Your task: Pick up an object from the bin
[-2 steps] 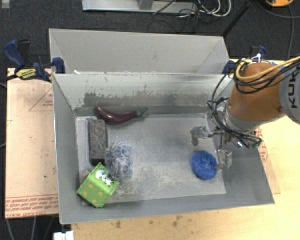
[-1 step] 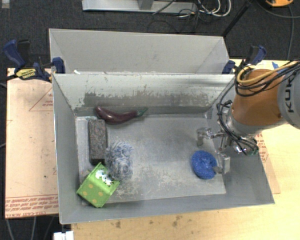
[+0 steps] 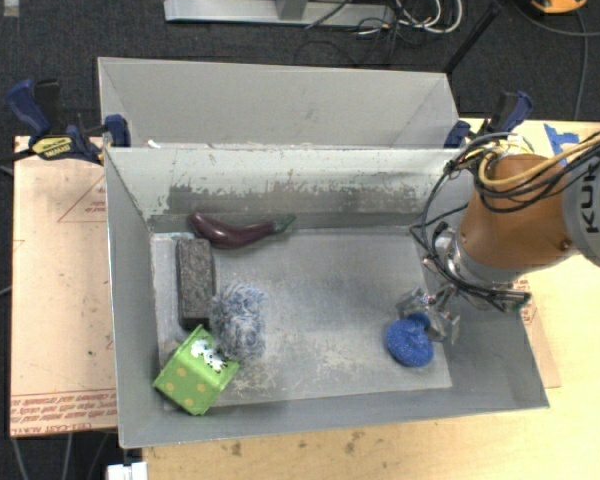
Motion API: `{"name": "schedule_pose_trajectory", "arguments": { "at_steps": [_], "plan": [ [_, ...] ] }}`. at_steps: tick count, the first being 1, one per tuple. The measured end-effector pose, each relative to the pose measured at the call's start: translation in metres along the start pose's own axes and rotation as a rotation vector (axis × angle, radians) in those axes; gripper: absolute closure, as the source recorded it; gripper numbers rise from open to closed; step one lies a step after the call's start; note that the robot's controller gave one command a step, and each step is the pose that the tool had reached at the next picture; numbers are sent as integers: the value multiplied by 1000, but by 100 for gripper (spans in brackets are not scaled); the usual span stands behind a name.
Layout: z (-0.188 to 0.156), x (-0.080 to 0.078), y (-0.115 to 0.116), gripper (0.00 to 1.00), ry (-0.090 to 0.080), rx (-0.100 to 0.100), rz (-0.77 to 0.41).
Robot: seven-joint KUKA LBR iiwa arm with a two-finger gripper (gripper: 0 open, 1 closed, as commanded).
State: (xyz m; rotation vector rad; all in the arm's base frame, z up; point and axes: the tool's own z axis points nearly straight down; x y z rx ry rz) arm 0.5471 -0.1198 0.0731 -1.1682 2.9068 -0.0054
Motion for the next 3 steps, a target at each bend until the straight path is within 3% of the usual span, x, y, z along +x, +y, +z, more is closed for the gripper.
{"name": "schedule_pose_trajectory", "arguments": {
  "at_steps": [3],
  "plan": [
    [-4,0,1,100,3,-5,2]
  ]
}}
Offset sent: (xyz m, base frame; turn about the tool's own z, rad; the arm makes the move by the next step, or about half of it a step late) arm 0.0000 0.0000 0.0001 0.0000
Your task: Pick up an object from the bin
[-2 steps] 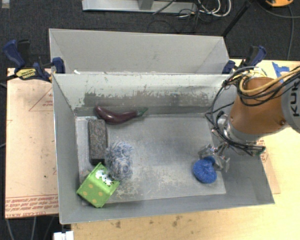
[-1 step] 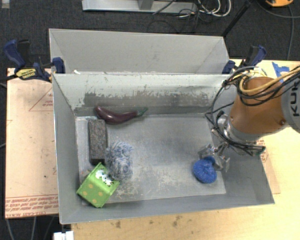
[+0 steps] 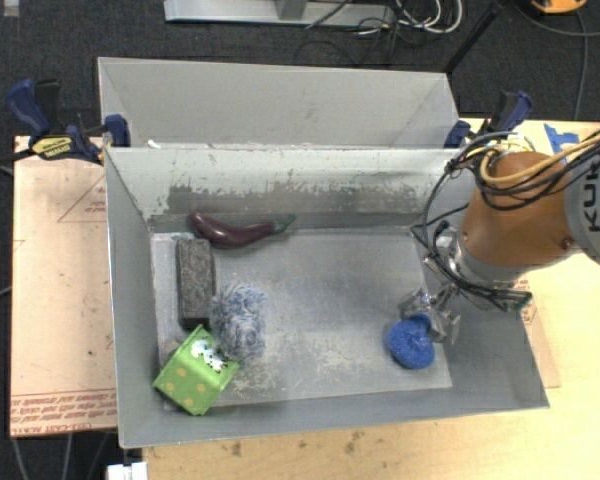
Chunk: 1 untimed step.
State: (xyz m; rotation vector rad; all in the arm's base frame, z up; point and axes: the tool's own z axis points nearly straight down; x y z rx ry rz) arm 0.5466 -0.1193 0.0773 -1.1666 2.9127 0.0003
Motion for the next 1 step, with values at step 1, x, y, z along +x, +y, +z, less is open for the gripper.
{"name": "schedule_pose_trajectory", "arguments": {
  "at_steps": [1],
  "plan": [
    [-18,1,3,100,5,-9,0]
  ]
}}
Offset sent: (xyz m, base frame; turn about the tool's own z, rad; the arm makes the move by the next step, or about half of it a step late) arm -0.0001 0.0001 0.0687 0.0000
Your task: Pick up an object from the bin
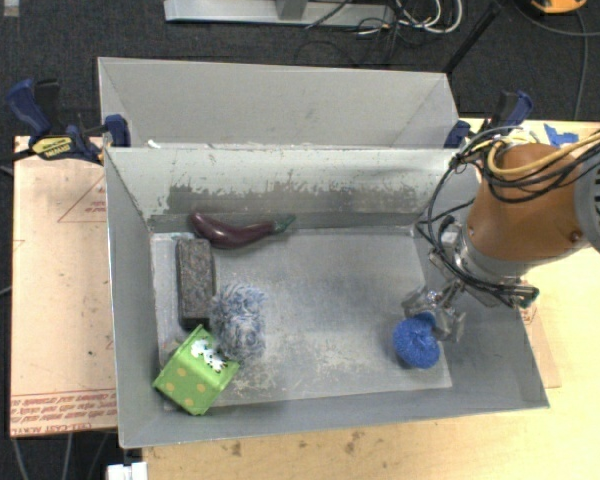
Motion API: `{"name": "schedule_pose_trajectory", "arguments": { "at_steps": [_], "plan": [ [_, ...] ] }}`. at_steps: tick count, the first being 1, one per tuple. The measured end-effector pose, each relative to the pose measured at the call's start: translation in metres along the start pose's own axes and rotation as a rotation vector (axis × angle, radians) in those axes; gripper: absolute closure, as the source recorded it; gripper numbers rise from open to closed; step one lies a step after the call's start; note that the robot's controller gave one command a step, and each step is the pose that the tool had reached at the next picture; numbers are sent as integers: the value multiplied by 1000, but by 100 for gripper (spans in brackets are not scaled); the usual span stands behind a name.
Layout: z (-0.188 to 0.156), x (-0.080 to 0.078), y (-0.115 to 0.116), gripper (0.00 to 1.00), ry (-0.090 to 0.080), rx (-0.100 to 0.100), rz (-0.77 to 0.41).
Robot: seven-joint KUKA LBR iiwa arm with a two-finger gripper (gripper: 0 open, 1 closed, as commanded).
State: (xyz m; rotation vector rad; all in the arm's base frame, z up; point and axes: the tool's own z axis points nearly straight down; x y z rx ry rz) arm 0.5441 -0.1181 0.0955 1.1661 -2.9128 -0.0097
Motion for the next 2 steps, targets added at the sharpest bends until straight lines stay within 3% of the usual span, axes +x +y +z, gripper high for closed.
{"name": "schedule_pose_trajectory", "arguments": {
  "at_steps": [2],
  "plan": [
    [-35,-2,-2,100,-6,11,2]
  ]
}}
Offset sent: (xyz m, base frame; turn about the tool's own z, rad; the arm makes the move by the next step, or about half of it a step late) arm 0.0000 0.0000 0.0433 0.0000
